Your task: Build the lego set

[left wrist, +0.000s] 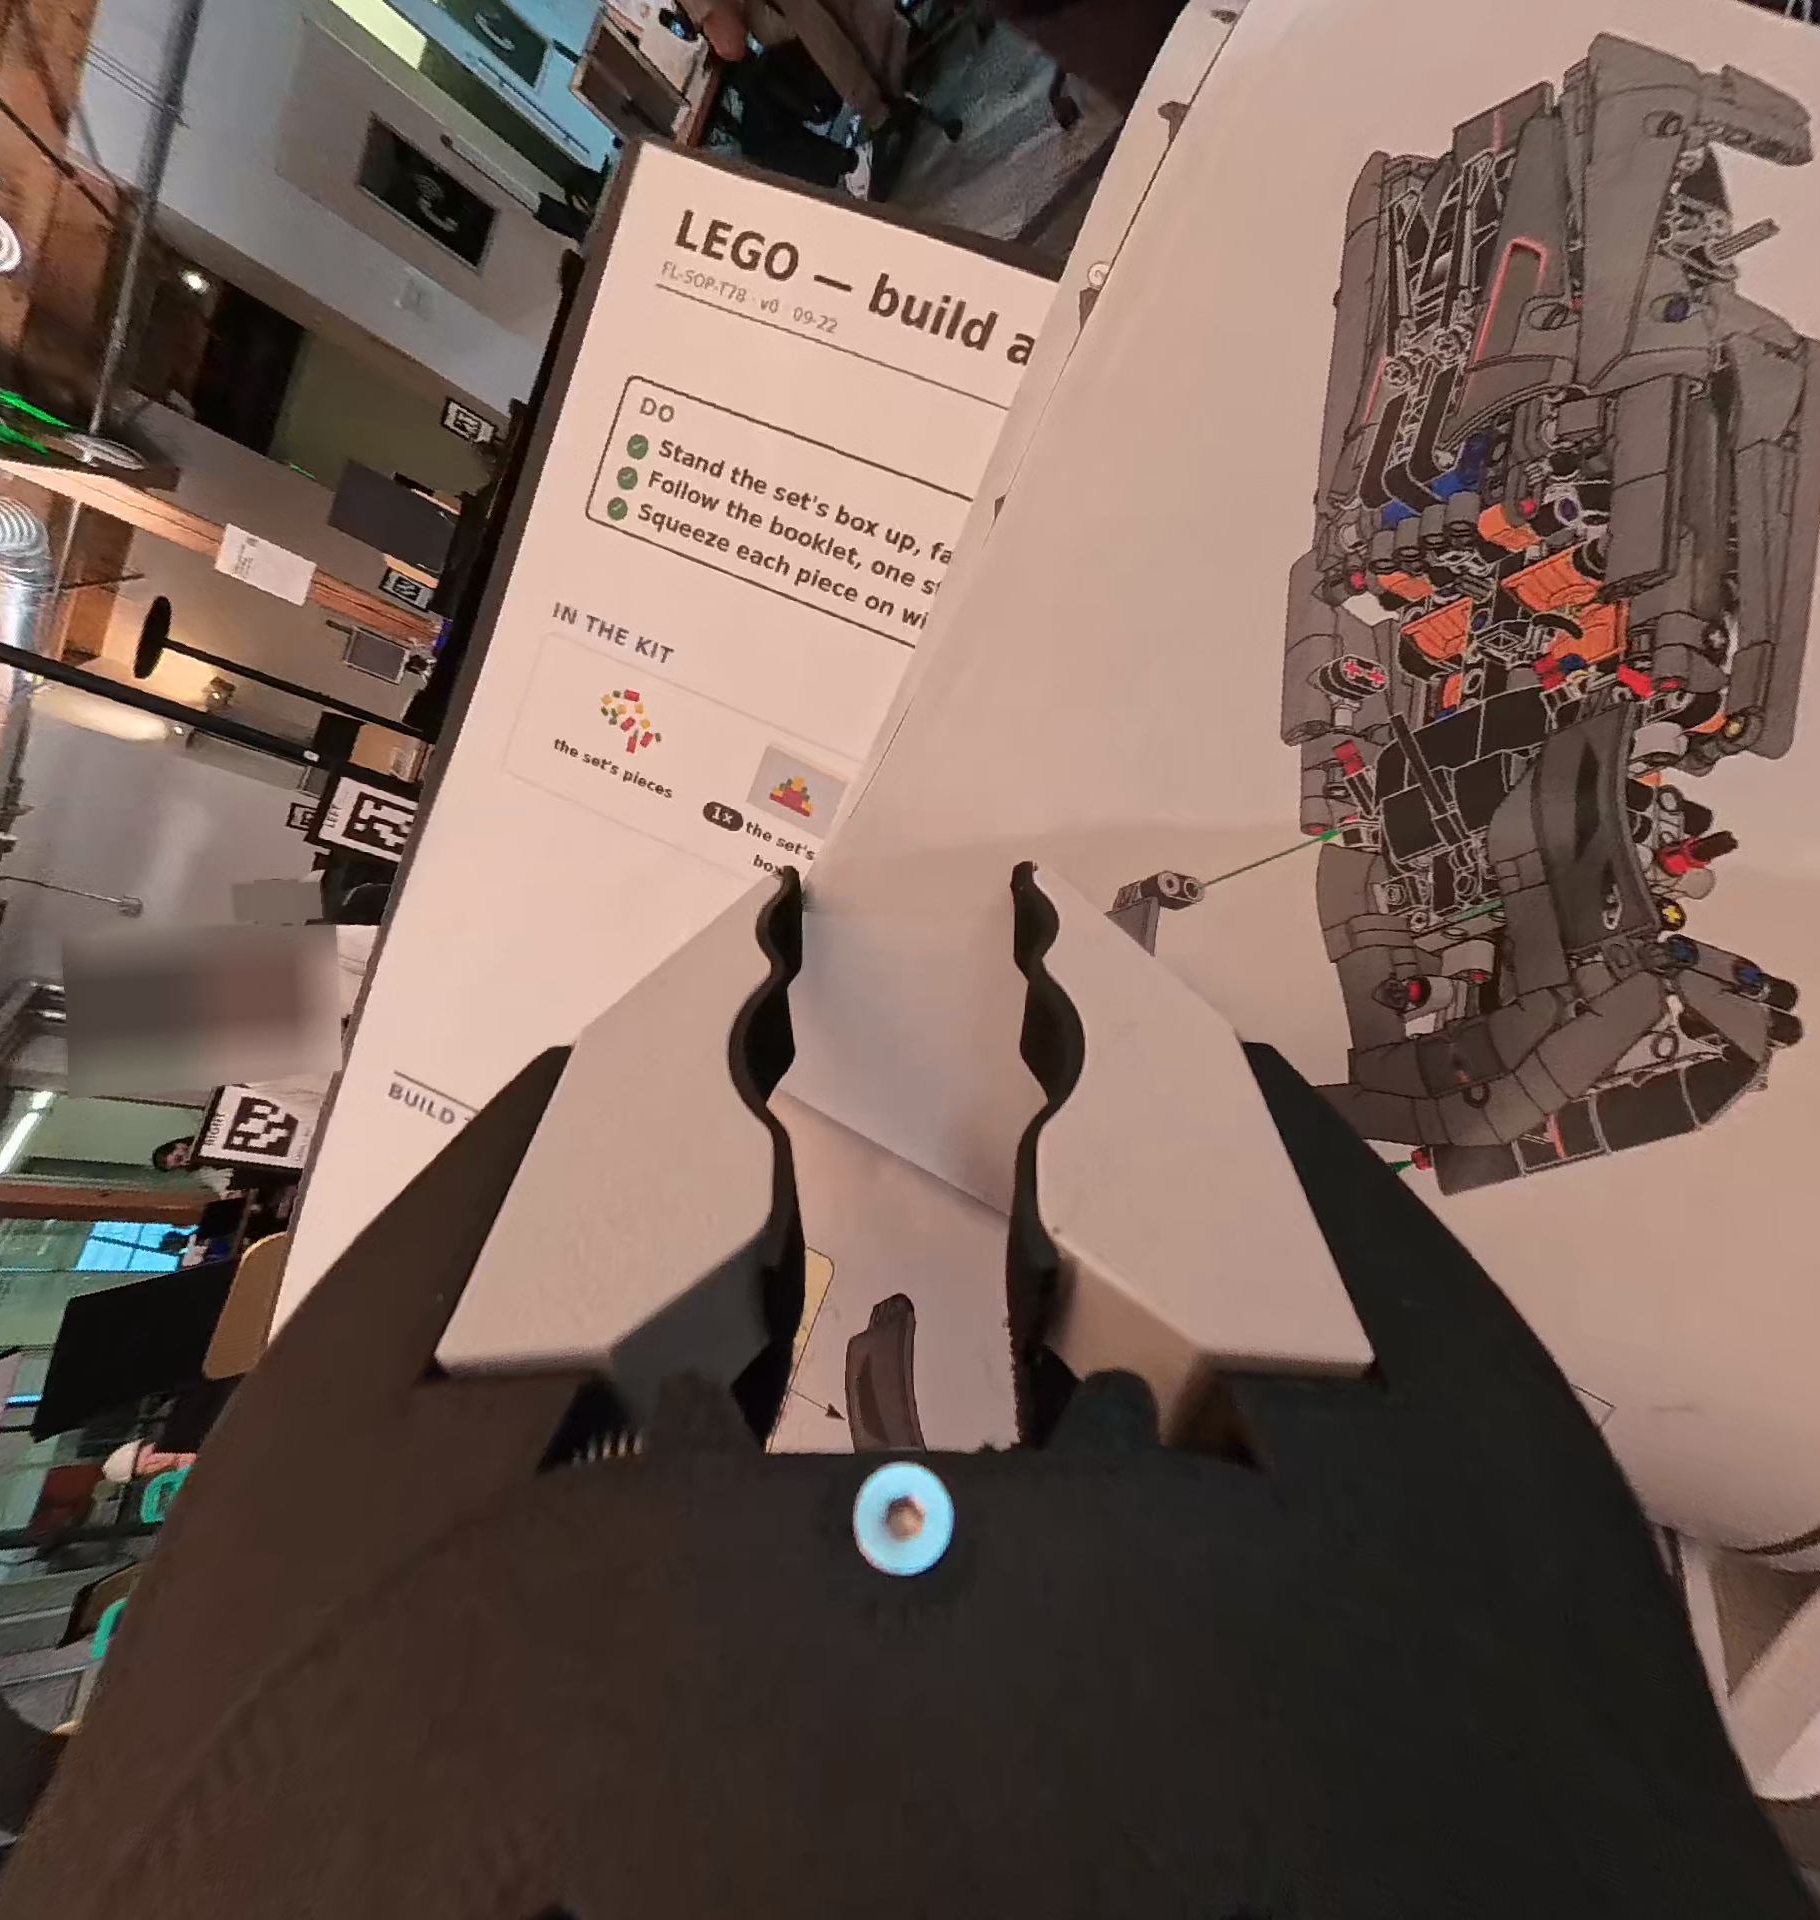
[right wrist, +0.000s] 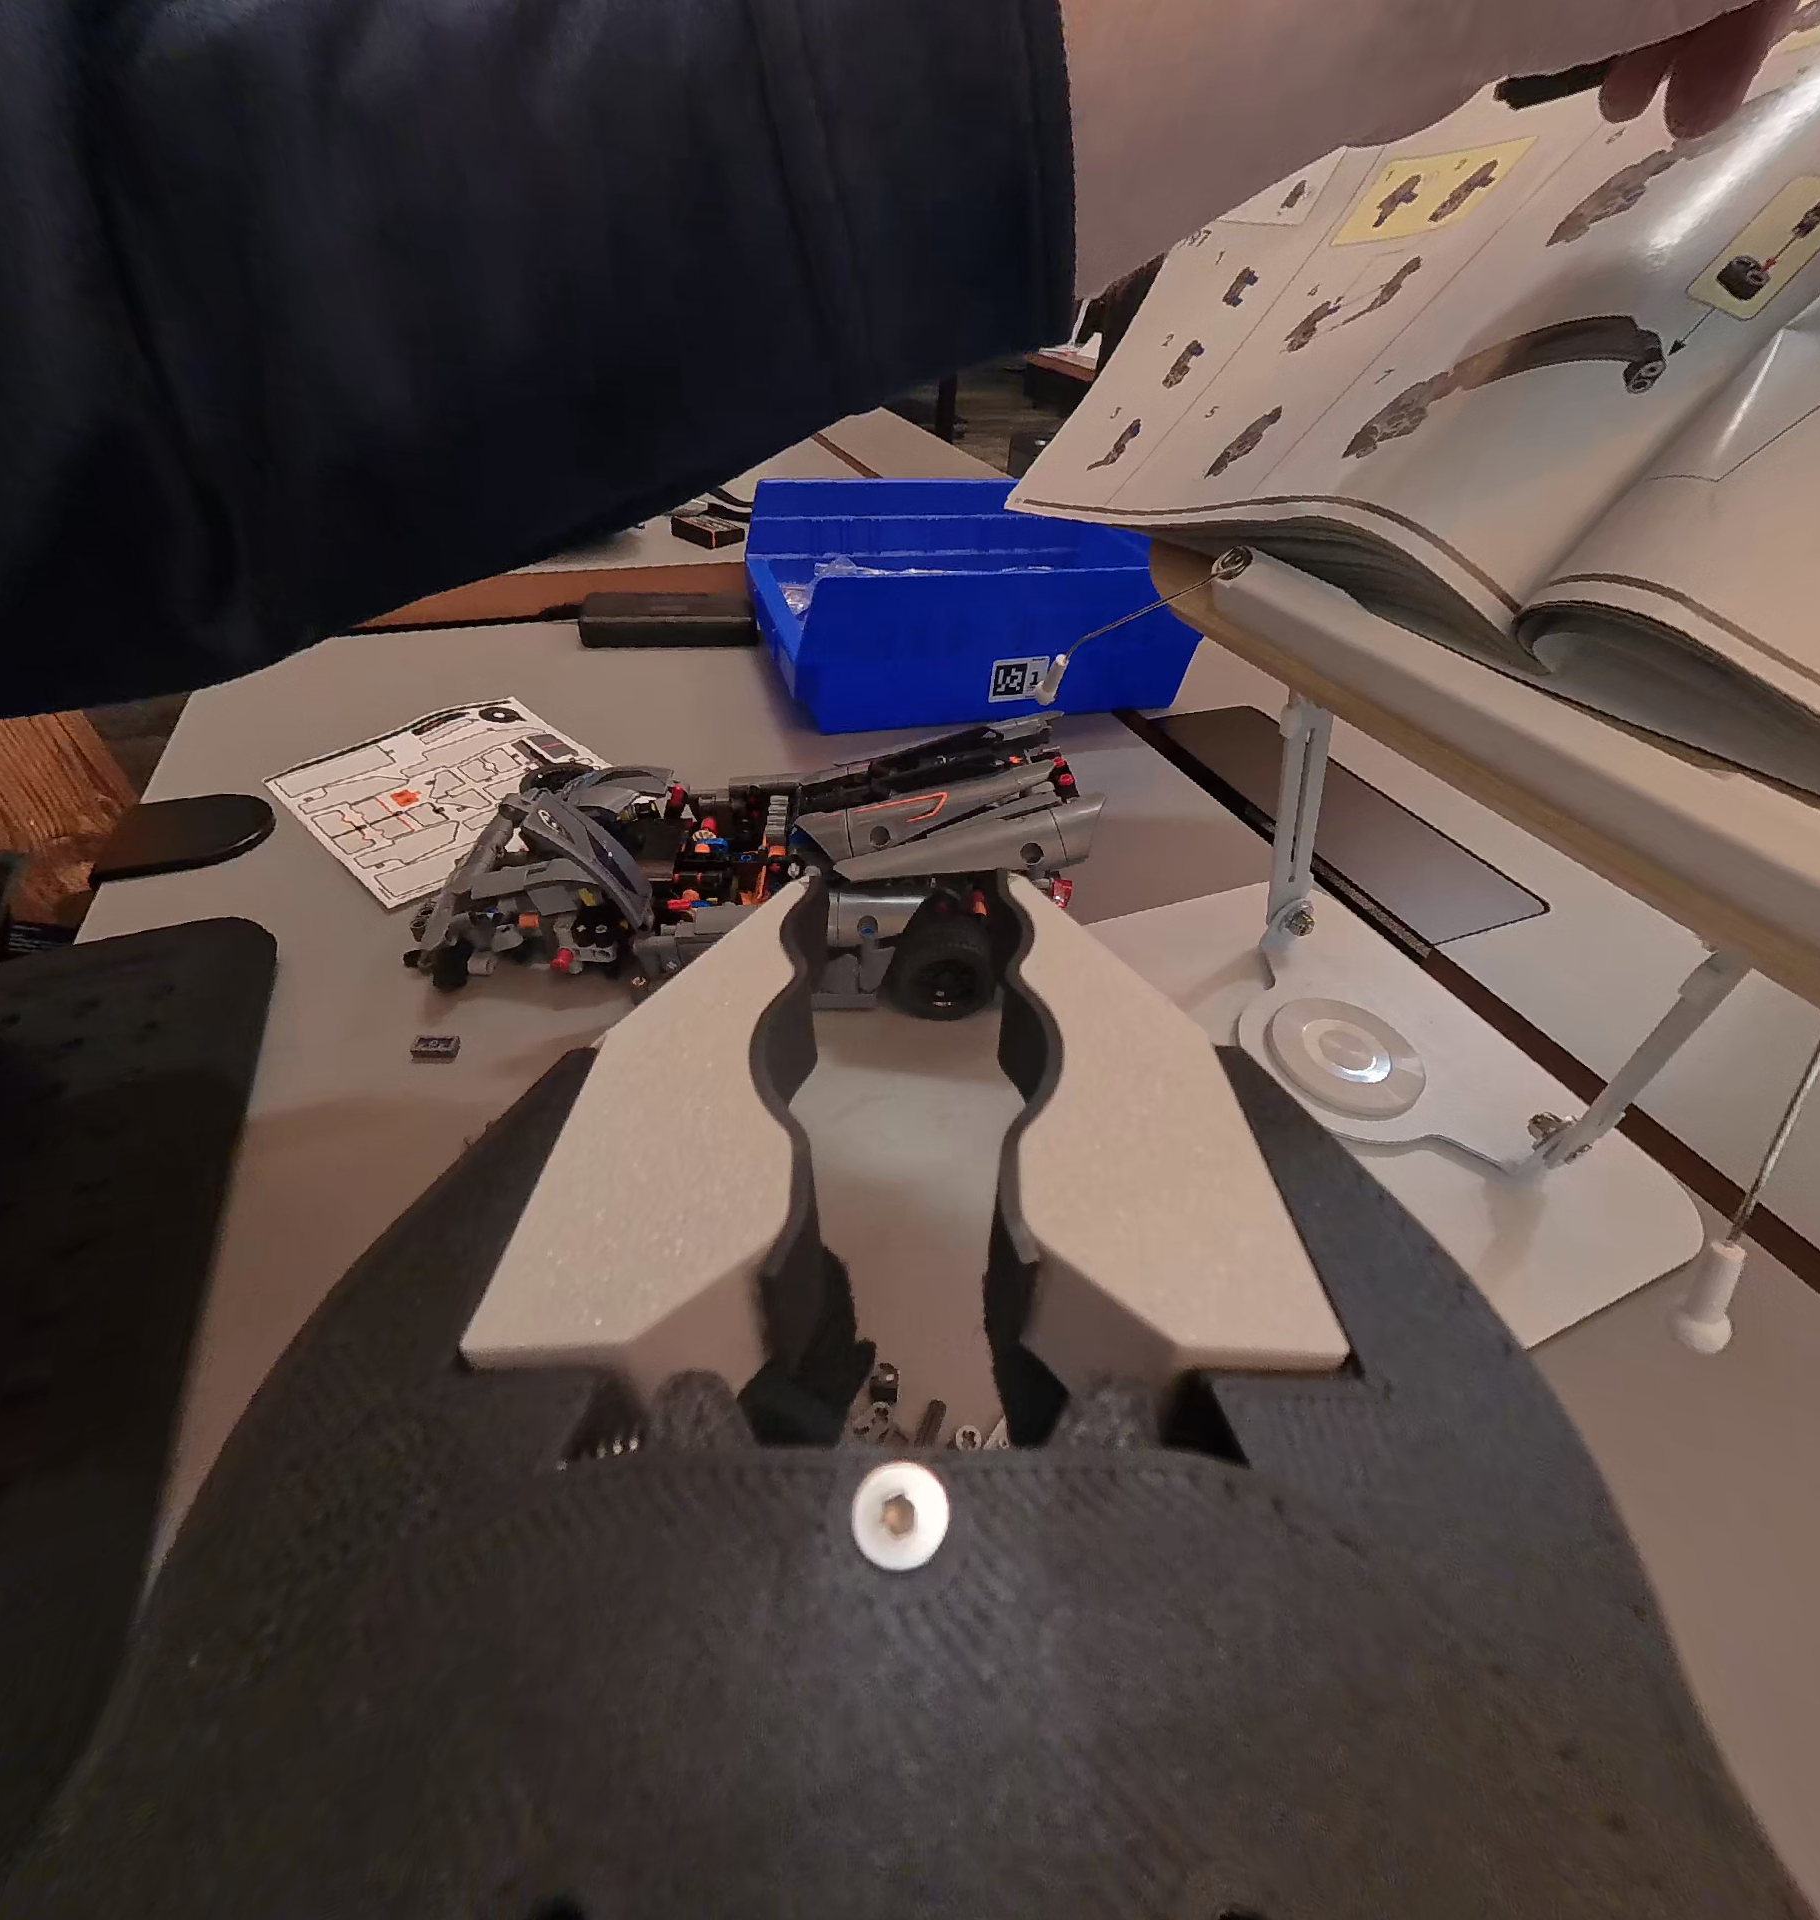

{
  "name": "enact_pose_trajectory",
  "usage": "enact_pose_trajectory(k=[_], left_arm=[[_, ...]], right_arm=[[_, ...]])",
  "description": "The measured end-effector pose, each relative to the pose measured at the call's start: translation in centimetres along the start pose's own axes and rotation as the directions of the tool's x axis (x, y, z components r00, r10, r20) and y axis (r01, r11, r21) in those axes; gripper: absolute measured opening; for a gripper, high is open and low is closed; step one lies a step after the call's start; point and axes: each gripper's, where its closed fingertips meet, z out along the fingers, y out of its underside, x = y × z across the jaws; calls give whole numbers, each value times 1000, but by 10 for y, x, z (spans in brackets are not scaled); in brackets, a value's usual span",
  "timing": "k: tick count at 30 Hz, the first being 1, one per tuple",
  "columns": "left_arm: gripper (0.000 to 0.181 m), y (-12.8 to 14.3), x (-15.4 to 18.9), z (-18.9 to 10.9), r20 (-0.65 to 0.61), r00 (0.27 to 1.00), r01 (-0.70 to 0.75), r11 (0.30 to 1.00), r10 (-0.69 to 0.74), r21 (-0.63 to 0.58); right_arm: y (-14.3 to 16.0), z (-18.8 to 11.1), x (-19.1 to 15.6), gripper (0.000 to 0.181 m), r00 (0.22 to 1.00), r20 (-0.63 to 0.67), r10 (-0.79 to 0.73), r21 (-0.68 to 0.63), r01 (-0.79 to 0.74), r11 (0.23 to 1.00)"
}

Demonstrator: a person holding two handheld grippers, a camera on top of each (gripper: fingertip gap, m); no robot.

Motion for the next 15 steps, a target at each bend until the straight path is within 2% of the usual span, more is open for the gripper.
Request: enact_pose_trajectory(k=[15], left_arm=[[27, -2, -5, -7, 138, 983, -126, 992, 122, 27]], right_arm=[[-2, -1, -1, 28, 1000, 3, -2, 4, 2, 1000]])
